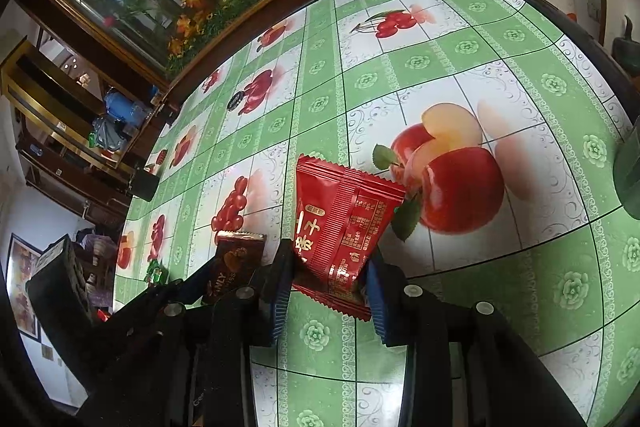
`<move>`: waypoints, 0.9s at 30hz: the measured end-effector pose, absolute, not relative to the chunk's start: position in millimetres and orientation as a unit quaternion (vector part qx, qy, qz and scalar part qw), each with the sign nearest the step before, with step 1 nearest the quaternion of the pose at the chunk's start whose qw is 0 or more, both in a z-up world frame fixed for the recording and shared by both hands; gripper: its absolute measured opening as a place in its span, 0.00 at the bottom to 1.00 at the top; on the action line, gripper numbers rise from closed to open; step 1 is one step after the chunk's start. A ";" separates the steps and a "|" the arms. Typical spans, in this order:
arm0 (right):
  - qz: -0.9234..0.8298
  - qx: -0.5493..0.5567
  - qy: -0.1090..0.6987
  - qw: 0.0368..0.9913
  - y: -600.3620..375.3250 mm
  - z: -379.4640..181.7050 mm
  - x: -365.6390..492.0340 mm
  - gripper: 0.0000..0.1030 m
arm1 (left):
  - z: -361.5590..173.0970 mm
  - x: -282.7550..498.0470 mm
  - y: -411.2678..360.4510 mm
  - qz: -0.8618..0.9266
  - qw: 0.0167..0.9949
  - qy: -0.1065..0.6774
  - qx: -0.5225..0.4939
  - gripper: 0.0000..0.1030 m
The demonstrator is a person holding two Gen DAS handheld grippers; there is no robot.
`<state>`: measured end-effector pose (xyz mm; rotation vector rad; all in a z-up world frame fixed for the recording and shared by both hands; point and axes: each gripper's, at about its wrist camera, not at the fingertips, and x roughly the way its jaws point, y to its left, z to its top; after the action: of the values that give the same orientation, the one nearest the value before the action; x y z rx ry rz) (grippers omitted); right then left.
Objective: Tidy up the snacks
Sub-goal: 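Grasp the dark brown chocolate bag with the left tool while the right tool grasps a red gold-text bag, then carry both held bags over the red-rimmed tray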
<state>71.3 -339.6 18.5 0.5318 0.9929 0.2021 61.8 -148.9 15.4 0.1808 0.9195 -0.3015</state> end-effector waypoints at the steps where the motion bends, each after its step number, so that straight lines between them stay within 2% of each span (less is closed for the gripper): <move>1: 0.096 0.252 0.470 0.840 -339.7 18.2 71.7 0.34 | 15.5 61.9 -147.0 -0.144 0.881 0.442 0.083 0.31; 8: 0.106 0.244 0.468 0.843 -335.3 19.6 69.9 0.34 | 23.3 35.5 -134.6 -0.131 0.887 0.437 0.074 0.31; 17: 0.088 0.235 0.433 0.866 -340.8 24.4 66.9 0.34 | 41.8 -61.3 -155.3 -0.189 0.894 0.384 0.132 0.31; 24: 0.070 0.219 0.404 0.885 -343.3 26.8 62.4 0.34 | 60.5 -121.2 -88.4 -0.169 0.906 0.376 0.095 0.31; 27: 0.064 0.247 0.399 0.881 -346.1 25.1 58.5 0.34 | 71.5 -138.4 -48.7 -0.132 0.919 0.363 0.081 0.31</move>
<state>58.5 -346.1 25.1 0.5140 0.8308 0.1336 -138.4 -48.7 71.5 0.1668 0.7467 -0.2723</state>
